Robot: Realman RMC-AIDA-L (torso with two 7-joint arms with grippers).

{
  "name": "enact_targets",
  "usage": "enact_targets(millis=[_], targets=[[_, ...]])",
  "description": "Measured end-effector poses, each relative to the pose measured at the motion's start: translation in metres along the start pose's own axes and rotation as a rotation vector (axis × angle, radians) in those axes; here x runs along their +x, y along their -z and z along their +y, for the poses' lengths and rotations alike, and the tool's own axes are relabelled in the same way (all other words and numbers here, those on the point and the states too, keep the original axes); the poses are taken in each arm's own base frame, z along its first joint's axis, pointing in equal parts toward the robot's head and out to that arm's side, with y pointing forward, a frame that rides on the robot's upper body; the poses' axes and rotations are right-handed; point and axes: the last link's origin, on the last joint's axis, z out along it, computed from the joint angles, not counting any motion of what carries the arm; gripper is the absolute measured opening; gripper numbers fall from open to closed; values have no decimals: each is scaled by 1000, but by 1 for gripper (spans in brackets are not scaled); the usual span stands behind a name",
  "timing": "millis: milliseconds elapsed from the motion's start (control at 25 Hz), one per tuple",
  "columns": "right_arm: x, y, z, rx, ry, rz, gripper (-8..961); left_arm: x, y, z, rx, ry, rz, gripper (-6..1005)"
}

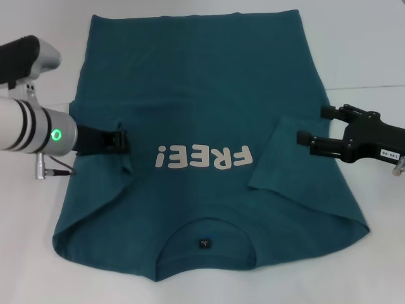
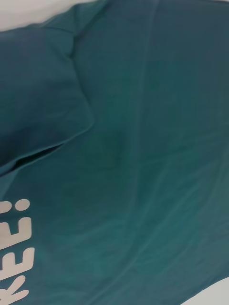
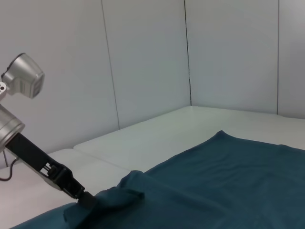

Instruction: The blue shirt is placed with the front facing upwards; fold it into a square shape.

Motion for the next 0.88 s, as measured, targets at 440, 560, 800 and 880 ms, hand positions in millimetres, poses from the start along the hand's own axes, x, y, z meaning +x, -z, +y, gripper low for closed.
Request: enact_targets(millis=[440,560,800,880], targets=[[2,1,0,2,4,2,943,-3,-10,11,-21,2,12,45],[2,1,0,3,4,3,943,-4,-13,15,-29,-2,18,46],[3,2,0,7,-1,3,943,-5,-16,16,-33,5,36,48],[4,2,0,8,-2,3,943,-6,-16,15,-31,9,37,48]])
